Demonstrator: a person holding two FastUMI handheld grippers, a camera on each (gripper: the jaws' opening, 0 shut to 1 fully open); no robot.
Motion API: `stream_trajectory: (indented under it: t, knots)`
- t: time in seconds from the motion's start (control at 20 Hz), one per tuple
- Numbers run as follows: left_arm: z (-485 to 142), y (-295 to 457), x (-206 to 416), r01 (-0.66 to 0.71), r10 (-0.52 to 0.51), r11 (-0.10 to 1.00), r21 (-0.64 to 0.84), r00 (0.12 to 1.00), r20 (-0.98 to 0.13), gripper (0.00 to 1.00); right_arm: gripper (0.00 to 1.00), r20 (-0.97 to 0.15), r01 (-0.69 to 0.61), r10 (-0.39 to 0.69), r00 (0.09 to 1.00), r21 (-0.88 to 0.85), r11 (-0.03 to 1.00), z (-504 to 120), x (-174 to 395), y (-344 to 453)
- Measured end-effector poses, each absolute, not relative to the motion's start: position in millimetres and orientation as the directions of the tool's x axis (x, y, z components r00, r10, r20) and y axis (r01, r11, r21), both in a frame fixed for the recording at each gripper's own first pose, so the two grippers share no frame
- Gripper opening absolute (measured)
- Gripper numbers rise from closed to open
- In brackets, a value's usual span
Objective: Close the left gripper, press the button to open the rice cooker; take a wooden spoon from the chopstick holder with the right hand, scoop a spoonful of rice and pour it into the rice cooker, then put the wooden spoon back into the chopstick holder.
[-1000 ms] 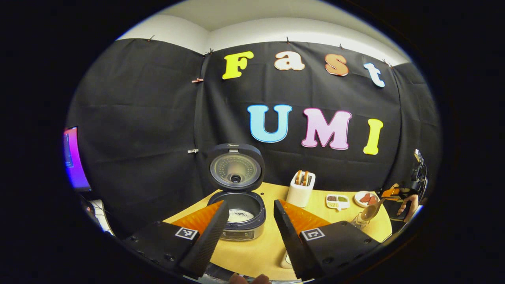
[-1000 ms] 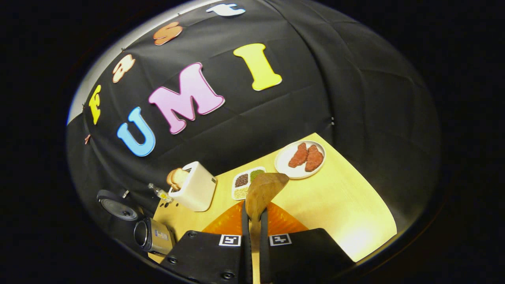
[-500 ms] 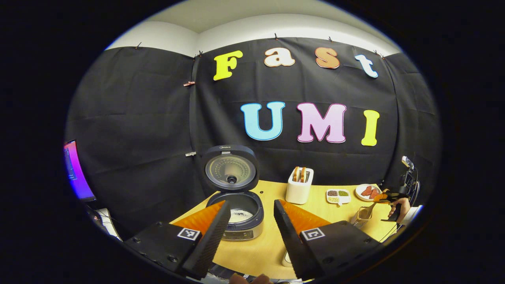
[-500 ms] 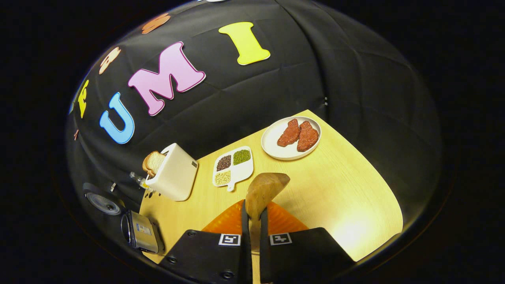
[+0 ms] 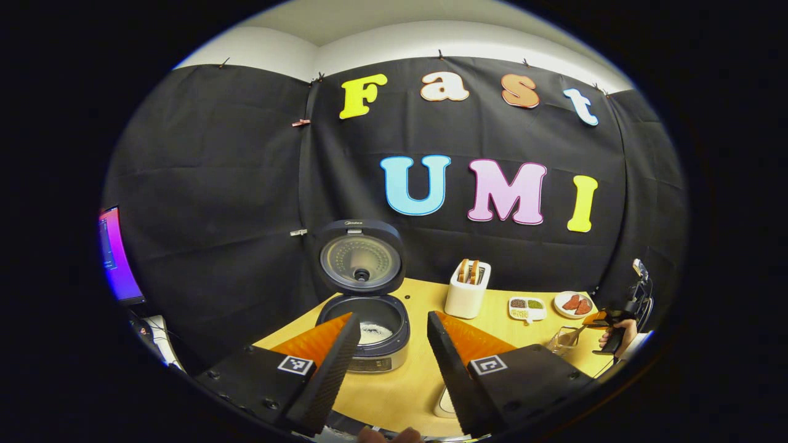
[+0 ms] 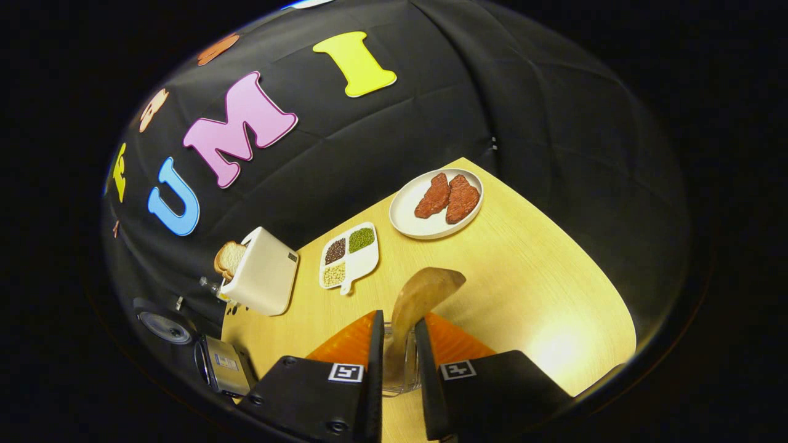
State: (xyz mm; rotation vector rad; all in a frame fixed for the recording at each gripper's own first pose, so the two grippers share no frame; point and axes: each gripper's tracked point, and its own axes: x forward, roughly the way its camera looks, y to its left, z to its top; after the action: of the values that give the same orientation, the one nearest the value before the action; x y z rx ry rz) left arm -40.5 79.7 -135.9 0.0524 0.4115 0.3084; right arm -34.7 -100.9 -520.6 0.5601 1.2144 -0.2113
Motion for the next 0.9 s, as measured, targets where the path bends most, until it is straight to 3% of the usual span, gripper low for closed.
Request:
stream_trajectory:
  t: [0.05, 0.15, 0.35, 0.4, 0.6, 0.9]
  knots:
    - [-136.3, 77.5, -39.0, -0.278, 0.299, 0.954, 0.110, 0.872, -0.387, 0.78, 0.35, -0.925, 0.441, 0.143, 0.351, 0.298, 0.846, -519.6, -36.5, -102.1]
    - [-136.3, 74.6, -34.8, -0.265, 0.285, 0.959, 0.105, 0.877, -0.387, 0.78, 0.53, -0.924, 0.433, 0.143, 0.355, 0.298, 0.851, -514.2, -37.9, -104.6]
    - [-133.4, 72.3, -32.6, -0.246, 0.268, 0.963, 0.106, 0.887, -0.376, 0.77, 0.64, -0.918, 0.411, 0.139, 0.372, 0.297, 0.862, -497.8, -41.5, -105.4]
    - [-133.7, 73.2, -33.1, -0.244, 0.266, 0.964, 0.106, 0.889, -0.372, 0.77, 0.71, -0.917, 0.407, 0.139, 0.375, 0.297, 0.864, -492.7, -43.3, -104.4]
    - [-130.7, 80.3, -31.8, -0.248, 0.266, 0.964, 0.095, 0.894, -0.361, 0.78, 0.76, -0.875, 0.371, 0.080, 0.477, 0.283, 0.885, -455.5, -32.9, -107.9]
    - [-122.1, 98.1, -24.8, -0.256, 0.266, 0.964, 0.073, 0.909, -0.322, 0.77, 0.79, -0.817, 0.215, 0.083, 0.571, 0.246, 0.945, -397.0, -26.3, -68.8]
